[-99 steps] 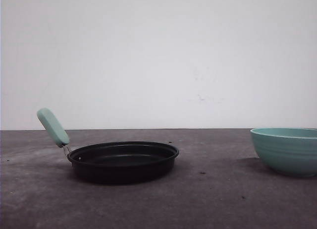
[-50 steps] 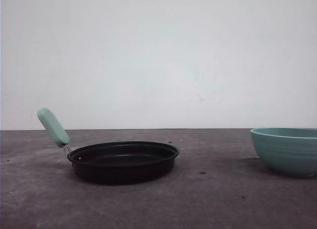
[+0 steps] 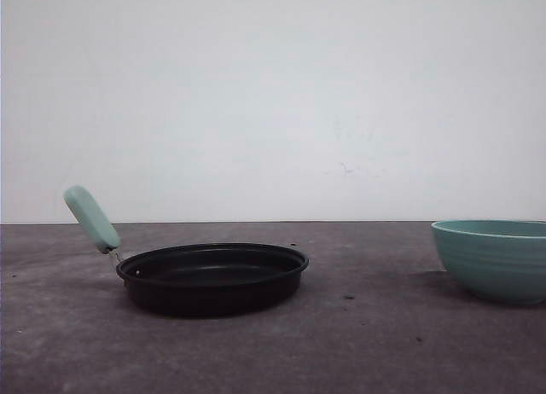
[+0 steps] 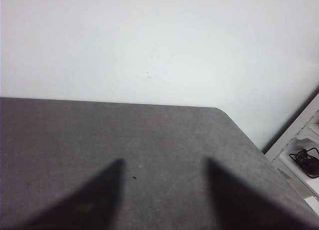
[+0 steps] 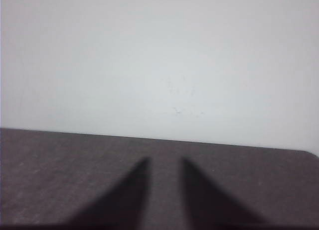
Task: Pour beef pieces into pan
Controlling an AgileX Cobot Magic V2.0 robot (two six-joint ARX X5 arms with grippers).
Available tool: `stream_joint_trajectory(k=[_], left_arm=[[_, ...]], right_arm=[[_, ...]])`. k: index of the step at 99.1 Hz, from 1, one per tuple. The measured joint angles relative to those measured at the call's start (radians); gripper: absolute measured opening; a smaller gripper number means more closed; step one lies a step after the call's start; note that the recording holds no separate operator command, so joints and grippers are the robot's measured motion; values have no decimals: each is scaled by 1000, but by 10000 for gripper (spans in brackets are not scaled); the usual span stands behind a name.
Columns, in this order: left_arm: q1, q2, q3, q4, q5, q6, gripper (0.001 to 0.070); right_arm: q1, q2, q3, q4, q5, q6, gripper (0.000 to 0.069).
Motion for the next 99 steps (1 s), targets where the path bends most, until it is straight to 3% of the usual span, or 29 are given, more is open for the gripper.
stream_joint_trajectory(k=[5,10,20,44,54,81,99], left_arm=[[0,2,0,-3,0,0,525],[0,5,0,-10,0,0,599],[0,21,2,-41,0,0,649],[0,105,-8,-54,0,-1,662],[0,134,-60,-21,0,-29,662],[14,192,-444,237,-9,-264,662],[13,273,-622,344,-19,-377,662]], right_arm=[[3,0,0,0,0,-3,464],[4,0,0,0,0,-4,587],[5,2,0,-8,1,-8,678],[6,60,0,-119,72,-32,683],[7,106,0,-148,79,-34,683],[6,244,0,-253,79,-35,683],[7,274,-2,-283,76,-35,683]])
